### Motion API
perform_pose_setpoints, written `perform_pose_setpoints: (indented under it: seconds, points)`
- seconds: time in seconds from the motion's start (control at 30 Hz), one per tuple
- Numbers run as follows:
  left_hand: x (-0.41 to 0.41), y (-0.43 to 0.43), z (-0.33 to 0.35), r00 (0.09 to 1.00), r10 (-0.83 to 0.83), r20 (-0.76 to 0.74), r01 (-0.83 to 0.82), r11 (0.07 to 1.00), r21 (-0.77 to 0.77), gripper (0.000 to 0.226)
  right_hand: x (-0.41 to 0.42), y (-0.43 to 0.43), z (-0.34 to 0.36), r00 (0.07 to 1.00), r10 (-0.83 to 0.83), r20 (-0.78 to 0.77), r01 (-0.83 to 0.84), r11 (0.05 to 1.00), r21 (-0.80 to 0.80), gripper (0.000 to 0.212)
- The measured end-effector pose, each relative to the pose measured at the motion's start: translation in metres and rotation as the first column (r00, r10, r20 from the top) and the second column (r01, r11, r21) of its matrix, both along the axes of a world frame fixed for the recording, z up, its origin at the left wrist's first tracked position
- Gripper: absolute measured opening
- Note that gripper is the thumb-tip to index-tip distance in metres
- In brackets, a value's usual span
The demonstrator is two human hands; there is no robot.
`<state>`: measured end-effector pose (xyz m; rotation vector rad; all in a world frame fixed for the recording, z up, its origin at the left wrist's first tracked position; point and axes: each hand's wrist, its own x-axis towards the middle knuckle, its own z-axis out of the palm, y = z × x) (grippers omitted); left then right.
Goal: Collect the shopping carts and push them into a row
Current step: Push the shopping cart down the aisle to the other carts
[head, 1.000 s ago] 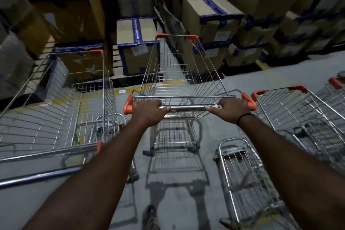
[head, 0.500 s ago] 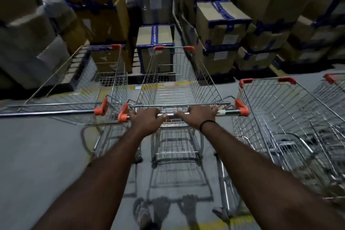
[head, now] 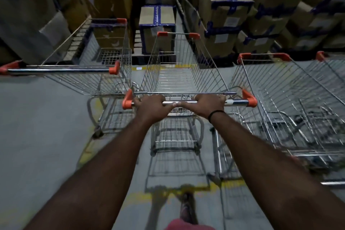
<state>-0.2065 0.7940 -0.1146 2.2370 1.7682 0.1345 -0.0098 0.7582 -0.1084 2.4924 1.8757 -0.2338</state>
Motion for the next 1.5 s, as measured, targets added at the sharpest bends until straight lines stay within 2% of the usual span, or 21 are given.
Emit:
perform_pose_setpoints:
  seconds: [0.17,0.27,0.43,0.6,0.7,0.77,0.83,1.1,1.23,1.3,1.4,1.5]
  points:
    - [-0.020,-0.039,-0.009,0.999,-0.050,-0.020,0.050,0.999,0.000,0.077,-0.022,-0.052,0.005,1.000,-0.022,0.019,0.022,1.000,0.000,0.097]
    - [-0.027,-0.062,-0.008,0.998,-0.058,-0.017,0.058,0.998,-0.011,0.080,-0.029,-0.078,0.007,0.999,-0.045,-0.015,0.045,0.999,0.005,0.102]
    - [-0.037,-0.098,-0.007,0.998,-0.054,0.031,0.055,0.999,-0.004,0.068,-0.038,-0.110,0.005,0.999,-0.054,0.000,0.054,0.998,0.019,0.098]
    - [-0.044,-0.128,-0.001,0.998,-0.055,0.030,0.055,0.998,-0.005,0.072,-0.045,-0.136,0.004,0.999,-0.048,-0.012,0.049,0.999,0.015,0.088]
    - [-0.048,-0.140,-0.002,0.999,-0.048,0.017,0.048,0.999,0.009,0.077,-0.049,-0.149,0.006,0.999,-0.040,0.014,0.040,0.999,0.006,0.095]
    - [-0.050,-0.148,-0.003,0.999,-0.038,0.025,0.037,0.999,0.024,0.072,-0.051,-0.155,0.006,0.999,-0.028,0.018,0.028,1.000,0.000,0.097]
    - [-0.050,-0.157,-0.003,0.999,-0.030,0.033,0.028,0.999,0.040,0.066,-0.051,-0.161,0.007,1.000,-0.010,0.018,0.010,1.000,-0.011,0.098]
    - [-0.060,-0.192,-0.006,1.000,0.009,0.015,-0.010,0.998,0.062,0.072,-0.052,-0.192,0.006,0.996,0.092,0.021,-0.091,0.995,-0.027,0.099]
    - [-0.068,-0.214,-0.006,0.999,0.001,0.049,-0.005,0.997,0.083,0.058,-0.035,-0.211,0.009,0.983,0.168,-0.072,-0.171,0.984,-0.048,0.090]
    - [-0.069,-0.222,-0.006,0.999,0.005,0.046,-0.009,0.995,0.095,0.055,-0.017,-0.220,0.008,0.983,0.180,-0.031,-0.182,0.982,-0.050,0.093]
    - [-0.066,-0.238,-0.007,0.999,0.038,0.034,-0.041,0.993,0.107,0.061,0.019,-0.240,0.005,0.981,0.180,0.071,-0.181,0.984,-0.004,0.100]
    - [-0.061,-0.247,-0.012,0.997,0.063,0.050,-0.068,0.992,0.105,0.073,0.049,-0.256,0.004,0.983,0.154,0.096,-0.161,0.984,0.072,0.098]
